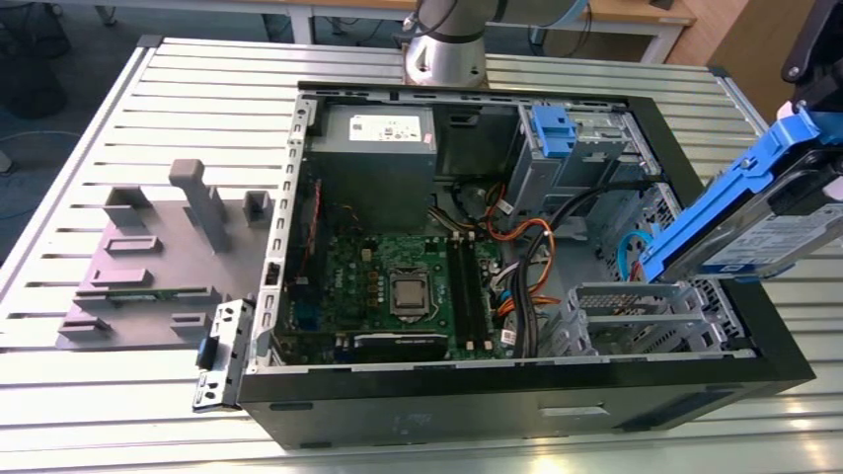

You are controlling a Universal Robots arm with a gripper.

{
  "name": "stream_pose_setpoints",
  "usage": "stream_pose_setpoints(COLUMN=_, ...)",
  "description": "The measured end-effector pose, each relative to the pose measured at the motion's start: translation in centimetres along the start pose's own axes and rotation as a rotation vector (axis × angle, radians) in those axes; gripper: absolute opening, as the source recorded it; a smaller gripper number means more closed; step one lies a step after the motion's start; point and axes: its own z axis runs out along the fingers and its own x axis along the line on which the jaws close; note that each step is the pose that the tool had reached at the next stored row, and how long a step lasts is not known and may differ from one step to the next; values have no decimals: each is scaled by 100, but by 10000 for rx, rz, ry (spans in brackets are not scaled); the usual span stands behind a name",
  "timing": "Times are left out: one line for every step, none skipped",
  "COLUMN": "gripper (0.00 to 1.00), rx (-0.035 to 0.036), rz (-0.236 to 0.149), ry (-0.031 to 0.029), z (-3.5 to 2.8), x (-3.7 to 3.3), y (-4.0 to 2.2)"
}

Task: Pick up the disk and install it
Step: 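Pick up the disk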

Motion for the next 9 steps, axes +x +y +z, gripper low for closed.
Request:
stream_pose_setpoints(gripper=36, rx=0, rz=0, ry=-1, z=1, x=4, y=0)
stream_pose_setpoints(gripper=36, rx=1, rz=-1, ry=-5, z=3, x=8, y=0)
stream_pose_setpoints(gripper=36, rx=0, rz=-1, ry=-11, z=5, x=11, y=2)
stream_pose_setpoints(gripper=36, rx=1, rz=-2, ry=-24, z=7, x=14, y=5)
stream_pose_setpoints(gripper=36, rx=1, rz=-2, ry=-42, z=10, x=17, y=11)
stream_pose_setpoints(gripper=36, rx=1, rz=-2, ry=-59, z=14, x=18, y=18)
stream_pose_setpoints(gripper=36, rx=1, rz=-3, ry=-71, z=16, x=19, y=26)
stream_pose_setpoints(gripper=36, rx=1, rz=-4, ry=-84, z=20, x=21, y=33)
stream_pose_setpoints(gripper=36, rx=1, rz=-5, ry=-101, z=24, x=22, y=40)
